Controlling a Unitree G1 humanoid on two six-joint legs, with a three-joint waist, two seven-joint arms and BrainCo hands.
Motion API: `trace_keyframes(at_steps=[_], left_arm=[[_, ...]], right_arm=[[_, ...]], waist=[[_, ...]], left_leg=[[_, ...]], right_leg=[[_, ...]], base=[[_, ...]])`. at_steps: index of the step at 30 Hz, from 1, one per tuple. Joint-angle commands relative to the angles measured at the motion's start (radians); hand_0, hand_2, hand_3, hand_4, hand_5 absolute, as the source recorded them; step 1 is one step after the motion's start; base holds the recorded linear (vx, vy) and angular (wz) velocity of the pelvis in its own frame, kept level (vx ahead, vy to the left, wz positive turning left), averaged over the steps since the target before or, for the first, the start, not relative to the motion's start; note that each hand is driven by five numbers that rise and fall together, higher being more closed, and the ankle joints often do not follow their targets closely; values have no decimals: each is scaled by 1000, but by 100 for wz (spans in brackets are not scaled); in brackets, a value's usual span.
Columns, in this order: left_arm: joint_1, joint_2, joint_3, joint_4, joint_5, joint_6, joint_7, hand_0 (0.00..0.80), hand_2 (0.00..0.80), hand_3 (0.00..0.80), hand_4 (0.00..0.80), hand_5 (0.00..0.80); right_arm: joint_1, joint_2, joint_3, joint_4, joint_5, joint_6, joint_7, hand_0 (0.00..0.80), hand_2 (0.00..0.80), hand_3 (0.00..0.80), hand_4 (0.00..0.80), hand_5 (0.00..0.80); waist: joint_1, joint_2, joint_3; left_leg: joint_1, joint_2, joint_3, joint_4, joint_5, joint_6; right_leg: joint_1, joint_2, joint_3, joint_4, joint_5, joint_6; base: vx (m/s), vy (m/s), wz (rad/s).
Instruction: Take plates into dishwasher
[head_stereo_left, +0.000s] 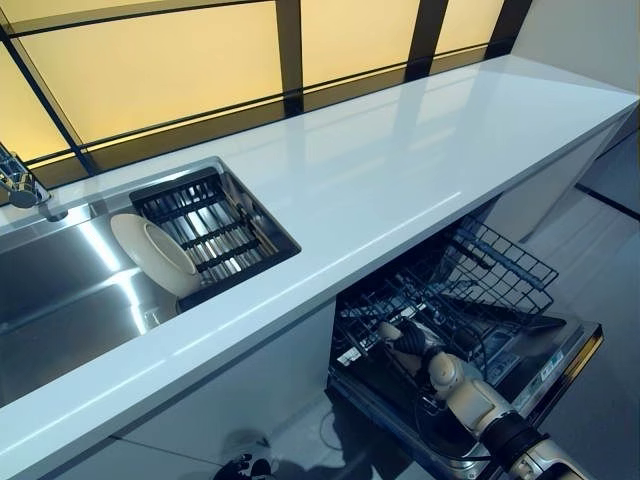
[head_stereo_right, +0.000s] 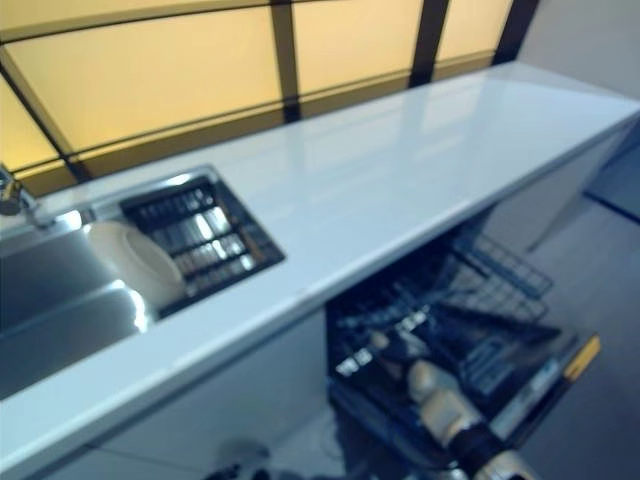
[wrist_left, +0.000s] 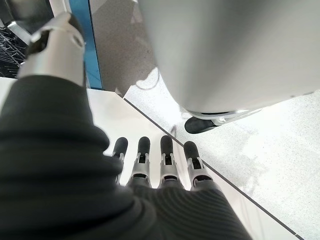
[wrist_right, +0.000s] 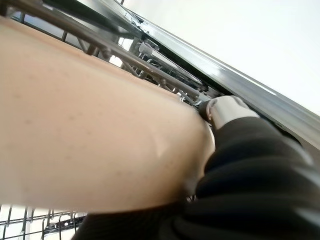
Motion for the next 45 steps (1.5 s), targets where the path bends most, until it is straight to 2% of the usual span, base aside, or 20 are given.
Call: trace_keyframes(at_steps=[1,2,3,4,13,29,33,41,45], left_arm=[[-86,13,-52,5,44,-10,-2,0,0,0,0,0],[-87,12,-51,4,46,-9,-2,0,0,0,0,0],[-88,12,-51,5,46,-9,-1,0,0,0,0,0],[-88,12,-52,6,45,-9,0,0,0,0,0,0],[-80,10,-49,4,39,-7,10,0,0,0,0,0],[-50,6,-19,1,33,-15,23,0,0,0,0,0],[-31,11,2,8,29,-34,30,0,0,0,0,0],[26,16,56,21,36,-74,35,0,0,0,0,0],[53,17,79,23,38,-92,36,0,0,0,0,0]], right_arm=[[-21,46,86,15,-8,-6,48,800,800,800,800,800],[-20,45,85,12,-6,-6,42,750,750,750,750,750],[-21,46,85,13,-9,-5,39,245,245,245,245,245],[-21,47,86,11,-11,-2,38,0,0,0,0,0],[-2,36,64,-24,6,-9,-7,0,0,0,0,0],[89,-26,-44,-172,68,-95,-78,0,0,0,0,0],[140,-65,-113,-295,99,-128,-80,0,0,0,0,0],[304,-136,-275,-503,114,-254,-88,0,0,0,0,0],[368,-157,-363,-569,144,-293,-82,0,0,0,0,0]], waist=[[18,-29,34],[19,-30,35],[19,-30,35],[20,-30,35],[16,-33,32],[-12,-36,33],[-29,-41,34],[-65,-52,22],[-83,-56,11]], left_leg=[[-76,-33,-17,-23,50,16],[-75,-33,-16,-23,50,17],[-75,-33,-16,-23,50,17],[-75,-33,-16,-24,50,17],[-68,-32,-12,-26,48,20],[-55,-17,9,-27,47,22],[-52,-12,17,-28,45,23],[-40,7,45,-28,37,25],[-32,15,58,-28,35,25]], right_leg=[[-55,-5,-18,77,6,-49],[-54,-4,-19,77,6,-49],[-54,-5,-20,77,6,-49],[-53,-4,-20,77,6,-49],[-49,-1,-19,76,7,-48],[-46,8,3,77,7,-46],[-49,12,14,79,7,-42],[-49,19,35,84,-1,-36],[-46,23,46,86,-5,-36]], base=[[0,0,0],[0,0,0],[0,0,0],[0,0,0],[0,0,0],[0,0,0],[0,0,0],[7,-6,-2],[22,-15,-9]])
